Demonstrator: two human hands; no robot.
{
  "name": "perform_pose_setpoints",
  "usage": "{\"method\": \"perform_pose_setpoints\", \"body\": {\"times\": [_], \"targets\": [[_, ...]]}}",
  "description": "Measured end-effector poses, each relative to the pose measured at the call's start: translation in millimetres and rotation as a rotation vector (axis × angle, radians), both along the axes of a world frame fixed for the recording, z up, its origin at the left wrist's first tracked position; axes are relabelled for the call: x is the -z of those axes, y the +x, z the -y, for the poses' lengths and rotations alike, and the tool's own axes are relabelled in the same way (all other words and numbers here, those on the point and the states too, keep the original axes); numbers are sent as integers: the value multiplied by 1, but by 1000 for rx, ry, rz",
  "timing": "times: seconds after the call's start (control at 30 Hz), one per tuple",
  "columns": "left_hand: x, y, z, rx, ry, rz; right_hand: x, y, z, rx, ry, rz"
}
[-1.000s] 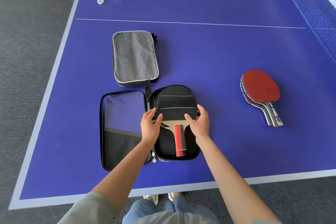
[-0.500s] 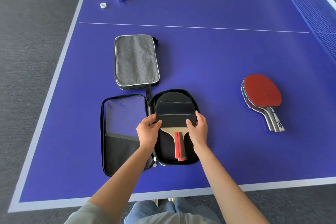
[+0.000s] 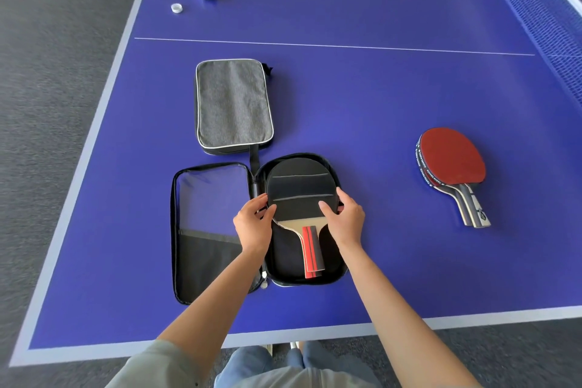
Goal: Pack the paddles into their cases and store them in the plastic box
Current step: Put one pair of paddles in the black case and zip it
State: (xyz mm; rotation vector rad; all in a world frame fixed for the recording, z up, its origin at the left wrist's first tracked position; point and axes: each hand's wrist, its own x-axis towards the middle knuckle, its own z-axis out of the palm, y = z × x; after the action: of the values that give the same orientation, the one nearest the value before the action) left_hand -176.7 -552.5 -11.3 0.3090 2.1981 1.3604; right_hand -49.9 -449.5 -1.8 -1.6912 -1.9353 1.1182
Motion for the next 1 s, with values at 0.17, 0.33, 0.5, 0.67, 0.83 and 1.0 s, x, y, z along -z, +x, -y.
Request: {"method": "perform_pose_setpoints", "body": {"times": [0.17,0.33,0.5,0.67,0.83,1.0], "targets": [[-1,1,-2,-13,-1,-22,0,0,-2,6,-6,-42],[-5,1,-2,17,-4,8,2,-1,0,-21,7,-3],[-11,-26,28,-5,-77,-162,5,-4,10,-147,183,78],[5,-62,81,32,-401,-385,12,-3,14,-236,182,77],[5,-66,91,-140,-352,-178,12,-3,11,-240,189,63],[-4,-76,101,-249,-286,-60,17,-8,15,-229,146,25]]}}
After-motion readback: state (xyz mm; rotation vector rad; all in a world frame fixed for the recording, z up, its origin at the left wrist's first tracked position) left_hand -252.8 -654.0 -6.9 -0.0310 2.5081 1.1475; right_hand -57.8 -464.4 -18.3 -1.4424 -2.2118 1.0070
